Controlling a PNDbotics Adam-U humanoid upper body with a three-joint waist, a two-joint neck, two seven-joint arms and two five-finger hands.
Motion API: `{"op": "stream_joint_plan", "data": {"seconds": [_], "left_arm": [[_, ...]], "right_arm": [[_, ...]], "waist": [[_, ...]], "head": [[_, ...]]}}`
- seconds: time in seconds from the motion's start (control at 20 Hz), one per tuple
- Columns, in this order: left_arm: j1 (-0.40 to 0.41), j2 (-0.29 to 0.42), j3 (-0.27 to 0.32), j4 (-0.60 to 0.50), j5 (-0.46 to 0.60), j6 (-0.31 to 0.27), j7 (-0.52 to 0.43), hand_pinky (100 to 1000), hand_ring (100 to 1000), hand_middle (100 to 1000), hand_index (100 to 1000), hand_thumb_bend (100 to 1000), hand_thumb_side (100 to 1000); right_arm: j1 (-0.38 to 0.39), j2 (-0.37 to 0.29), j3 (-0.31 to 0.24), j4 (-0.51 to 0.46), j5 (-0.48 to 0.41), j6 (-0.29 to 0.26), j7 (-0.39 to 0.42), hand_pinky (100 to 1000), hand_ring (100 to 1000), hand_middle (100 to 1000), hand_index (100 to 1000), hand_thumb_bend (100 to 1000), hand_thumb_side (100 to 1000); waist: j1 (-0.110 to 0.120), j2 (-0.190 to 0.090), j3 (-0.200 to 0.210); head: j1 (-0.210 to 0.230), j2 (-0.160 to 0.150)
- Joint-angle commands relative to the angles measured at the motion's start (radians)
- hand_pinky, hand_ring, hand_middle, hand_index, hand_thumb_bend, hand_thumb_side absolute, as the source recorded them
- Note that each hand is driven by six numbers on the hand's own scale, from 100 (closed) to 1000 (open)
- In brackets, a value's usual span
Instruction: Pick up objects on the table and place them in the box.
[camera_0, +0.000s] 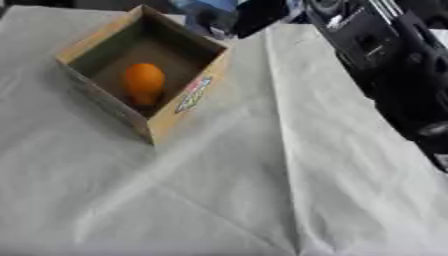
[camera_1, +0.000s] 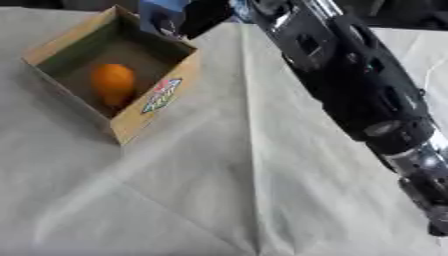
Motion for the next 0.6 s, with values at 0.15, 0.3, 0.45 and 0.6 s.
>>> {"op": "stream_joint_plan", "data": {"seconds": [0.15, 0.3, 0.45, 0.6], "left_arm": [[-0.014, 0.008, -0.003, -0.014, 0.003, -0.001, -0.008, 607, 827, 1000, 689, 259, 990], [-0.018, 0.004, -0.005, -0.014, 0.006, -0.002, -0.011, 607, 828, 1000, 689, 259, 990], [-0.022, 0.000, -0.008, -0.014, 0.009, -0.003, -0.013, 607, 828, 1000, 689, 258, 991], [-0.026, -0.003, -0.010, -0.014, 0.012, -0.004, -0.015, 607, 828, 1000, 689, 259, 991]], "right_arm": [[-0.083, 0.105, -0.016, 0.166, 0.071, -0.033, 0.000, 855, 851, 630, 866, 187, 504], [-0.114, 0.171, -0.029, 0.266, 0.110, -0.056, -0.003, 855, 851, 632, 869, 176, 519], [-0.137, 0.239, -0.039, 0.341, 0.147, -0.080, -0.008, 855, 851, 633, 874, 163, 537], [-0.153, 0.296, -0.043, 0.399, 0.187, -0.103, -0.014, 857, 853, 636, 874, 169, 543]], "waist": [[0.013, -0.017, 0.007], [0.017, -0.012, 0.012], [0.021, -0.006, 0.018], [0.023, -0.003, 0.024]], "head": [[-0.018, -0.002], [-0.028, -0.002], [-0.043, -0.002], [-0.052, -0.003]]}}
